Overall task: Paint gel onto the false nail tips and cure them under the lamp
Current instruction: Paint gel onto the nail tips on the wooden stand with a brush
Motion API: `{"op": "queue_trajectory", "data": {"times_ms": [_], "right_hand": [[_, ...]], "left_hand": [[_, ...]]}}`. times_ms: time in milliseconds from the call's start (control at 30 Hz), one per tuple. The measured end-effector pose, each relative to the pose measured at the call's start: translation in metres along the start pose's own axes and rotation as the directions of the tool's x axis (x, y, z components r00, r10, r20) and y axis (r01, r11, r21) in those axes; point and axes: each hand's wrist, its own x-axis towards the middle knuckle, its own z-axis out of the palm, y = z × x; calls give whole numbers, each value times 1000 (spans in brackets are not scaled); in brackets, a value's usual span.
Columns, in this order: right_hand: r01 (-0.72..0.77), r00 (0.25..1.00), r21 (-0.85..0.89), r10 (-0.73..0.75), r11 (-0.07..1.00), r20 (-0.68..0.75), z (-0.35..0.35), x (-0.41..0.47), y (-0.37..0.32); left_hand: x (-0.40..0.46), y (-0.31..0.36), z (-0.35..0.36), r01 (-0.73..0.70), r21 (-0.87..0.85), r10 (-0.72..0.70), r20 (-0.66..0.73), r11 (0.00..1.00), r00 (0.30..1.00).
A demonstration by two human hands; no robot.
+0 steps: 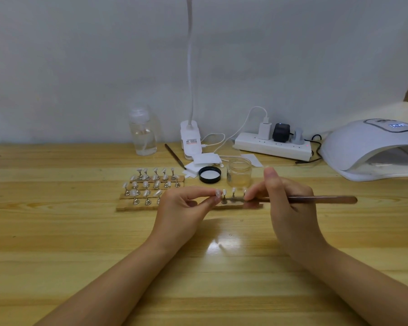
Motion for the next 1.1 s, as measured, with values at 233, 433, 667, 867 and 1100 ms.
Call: {"op": "queue_trajectory", "data": {"times_ms": [233,433,667,867,1100], "right_hand": [[-15,1000,9,15,1000,16,0,-1,0],[-42,999,9,42,999,24,0,-1,0],[-24,999,-17,25,1000,28,2,0,1],[35,999,-37,-34,999,29,1,-1,1],[41,999,-47,-40,998,23,0,0,1]], "left_hand": [[1,-1,0,5,-5,-5,4,1000,1000],[2,-4,0,20,-17,-19,7,1000,1000],[2,-5,-1,-18,-8,18,21,1000,1000],[2,-5,-1,-37,-17,37,21,999,999],[2,-6,1,-30,-14,30,9,999,1000]]}}
